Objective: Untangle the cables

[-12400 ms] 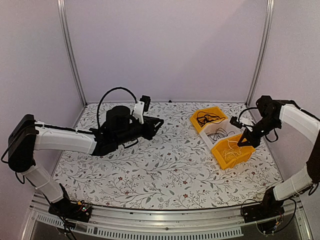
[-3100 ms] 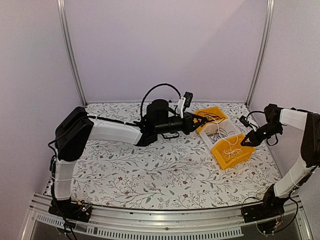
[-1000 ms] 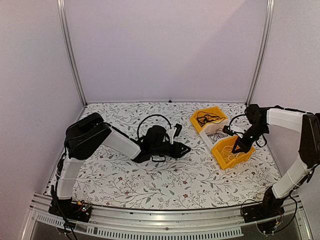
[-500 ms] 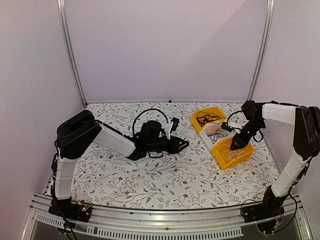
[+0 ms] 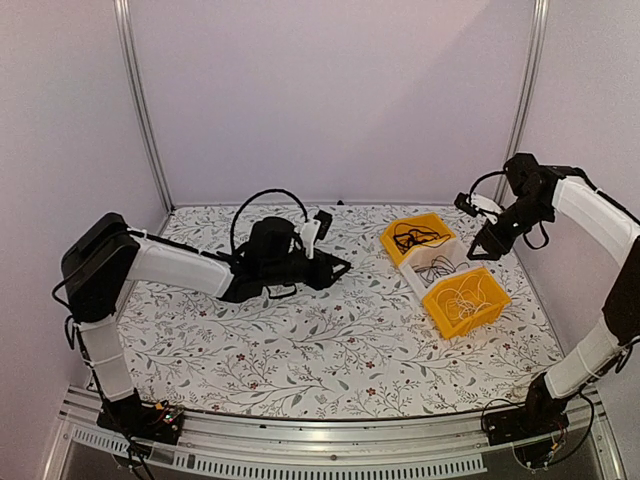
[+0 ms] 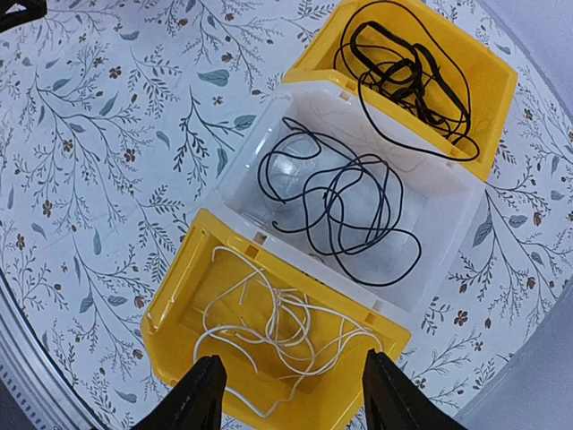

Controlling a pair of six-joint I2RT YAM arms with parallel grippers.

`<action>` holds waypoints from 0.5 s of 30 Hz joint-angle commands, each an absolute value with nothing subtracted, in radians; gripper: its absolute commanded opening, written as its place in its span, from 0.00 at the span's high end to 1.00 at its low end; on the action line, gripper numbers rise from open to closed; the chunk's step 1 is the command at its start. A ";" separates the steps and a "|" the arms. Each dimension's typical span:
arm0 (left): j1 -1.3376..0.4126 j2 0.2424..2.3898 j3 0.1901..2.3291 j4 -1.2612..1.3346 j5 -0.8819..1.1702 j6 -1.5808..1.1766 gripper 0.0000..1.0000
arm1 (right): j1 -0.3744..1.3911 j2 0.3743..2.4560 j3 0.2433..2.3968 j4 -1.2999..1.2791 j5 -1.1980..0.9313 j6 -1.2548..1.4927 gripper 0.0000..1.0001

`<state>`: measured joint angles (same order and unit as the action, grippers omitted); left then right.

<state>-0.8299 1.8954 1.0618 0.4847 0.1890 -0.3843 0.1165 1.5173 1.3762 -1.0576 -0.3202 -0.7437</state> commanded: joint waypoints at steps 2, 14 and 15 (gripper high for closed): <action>-0.814 1.769 1.061 0.257 0.027 -0.300 0.64 | 0.117 1.461 1.447 -0.928 -0.424 -0.697 0.37; -0.776 1.506 1.202 -0.283 -0.385 -0.231 0.43 | 0.116 1.326 1.275 -0.239 -0.417 -0.238 0.01; -0.777 1.483 1.191 -0.277 -0.396 -0.217 0.39 | 0.117 1.312 1.270 -0.210 -0.408 -0.213 0.01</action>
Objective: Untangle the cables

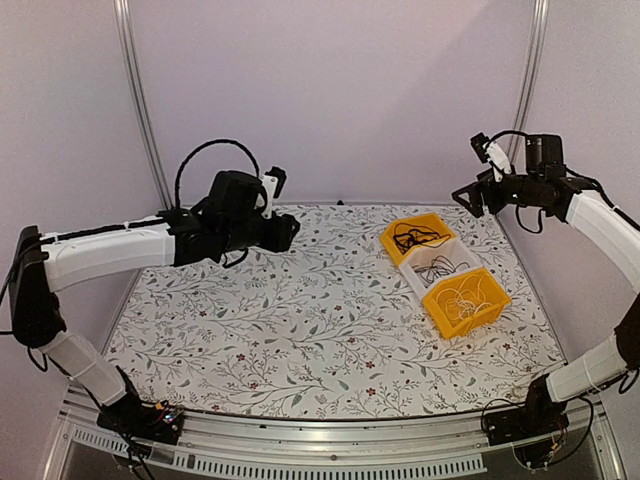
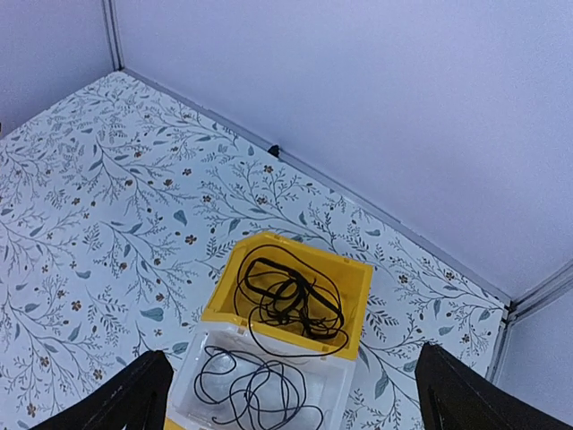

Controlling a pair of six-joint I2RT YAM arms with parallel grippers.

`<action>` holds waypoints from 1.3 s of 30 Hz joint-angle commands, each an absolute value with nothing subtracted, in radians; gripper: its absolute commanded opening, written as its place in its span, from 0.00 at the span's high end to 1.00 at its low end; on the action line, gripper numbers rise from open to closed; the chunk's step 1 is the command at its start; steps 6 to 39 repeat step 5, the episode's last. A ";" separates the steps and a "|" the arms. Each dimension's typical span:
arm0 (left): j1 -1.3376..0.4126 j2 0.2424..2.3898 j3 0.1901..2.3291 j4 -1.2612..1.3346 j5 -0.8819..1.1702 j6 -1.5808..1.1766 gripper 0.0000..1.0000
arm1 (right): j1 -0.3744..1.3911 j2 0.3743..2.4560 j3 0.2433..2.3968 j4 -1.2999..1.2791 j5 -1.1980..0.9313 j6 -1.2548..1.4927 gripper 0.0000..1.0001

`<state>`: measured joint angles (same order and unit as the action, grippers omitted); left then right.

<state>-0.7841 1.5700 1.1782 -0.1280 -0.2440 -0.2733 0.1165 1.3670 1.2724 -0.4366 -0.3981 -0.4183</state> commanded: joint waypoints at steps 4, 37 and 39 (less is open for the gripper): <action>-0.773 1.412 1.168 -0.240 -0.431 -0.178 0.23 | 0.116 1.302 1.251 -0.177 -0.422 -0.210 0.01; -0.772 1.399 1.165 -0.231 -0.424 -0.176 0.15 | 0.116 1.301 1.240 -0.168 -0.435 -0.203 0.01; -0.772 1.399 1.165 -0.231 -0.424 -0.176 0.15 | 0.116 1.301 1.240 -0.168 -0.435 -0.203 0.01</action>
